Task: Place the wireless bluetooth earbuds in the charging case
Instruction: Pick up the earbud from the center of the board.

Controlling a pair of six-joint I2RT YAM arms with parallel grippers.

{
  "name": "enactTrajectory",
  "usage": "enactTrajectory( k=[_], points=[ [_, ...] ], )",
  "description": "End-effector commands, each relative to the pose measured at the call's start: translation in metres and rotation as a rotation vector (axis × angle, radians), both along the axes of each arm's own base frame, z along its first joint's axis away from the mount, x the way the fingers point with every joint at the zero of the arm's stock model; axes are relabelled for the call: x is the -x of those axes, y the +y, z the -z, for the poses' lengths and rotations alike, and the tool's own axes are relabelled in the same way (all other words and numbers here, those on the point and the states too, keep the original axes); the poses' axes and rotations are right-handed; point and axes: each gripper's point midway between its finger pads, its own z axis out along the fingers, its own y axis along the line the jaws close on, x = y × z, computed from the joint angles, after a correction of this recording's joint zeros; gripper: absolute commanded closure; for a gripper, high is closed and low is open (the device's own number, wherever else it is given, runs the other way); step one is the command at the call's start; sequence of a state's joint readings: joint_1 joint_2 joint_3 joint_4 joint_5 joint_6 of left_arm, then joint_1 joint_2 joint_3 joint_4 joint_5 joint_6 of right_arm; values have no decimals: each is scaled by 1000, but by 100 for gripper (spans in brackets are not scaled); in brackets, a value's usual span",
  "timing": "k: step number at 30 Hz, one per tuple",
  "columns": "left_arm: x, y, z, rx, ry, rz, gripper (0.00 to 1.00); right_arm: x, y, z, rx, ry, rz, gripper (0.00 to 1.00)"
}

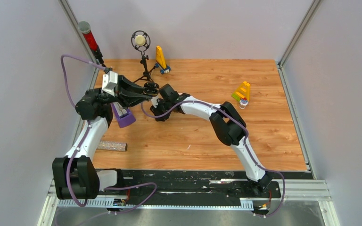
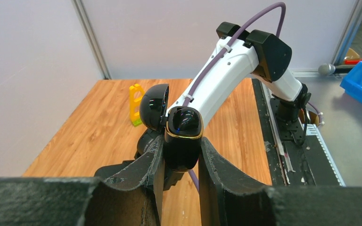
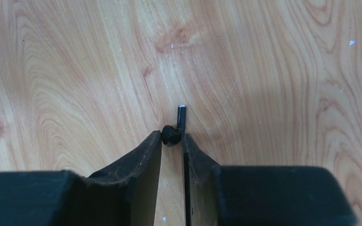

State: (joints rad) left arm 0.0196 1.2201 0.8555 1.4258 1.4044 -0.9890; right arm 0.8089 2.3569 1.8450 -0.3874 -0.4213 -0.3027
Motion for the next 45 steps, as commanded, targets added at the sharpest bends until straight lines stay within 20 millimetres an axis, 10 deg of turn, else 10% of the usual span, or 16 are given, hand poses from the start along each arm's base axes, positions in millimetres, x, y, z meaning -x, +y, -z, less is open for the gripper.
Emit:
enactTrajectory(
  k=[1, 24, 31, 45],
  points=[
    [9, 2, -14, 13, -104, -17, 100, 2, -6, 15, 66, -34, 50, 76],
    [10, 2, -14, 14, -106, -19, 100, -1, -18, 15, 103, -98, 90, 82],
    [7, 2, -12, 15, -99, -20, 100, -14, -51, -43, 73, -164, 78, 83],
    [-8, -5, 14, 28, -19, -10, 100, -40, -192, -210, 137, -493, 57, 82]
  ],
)
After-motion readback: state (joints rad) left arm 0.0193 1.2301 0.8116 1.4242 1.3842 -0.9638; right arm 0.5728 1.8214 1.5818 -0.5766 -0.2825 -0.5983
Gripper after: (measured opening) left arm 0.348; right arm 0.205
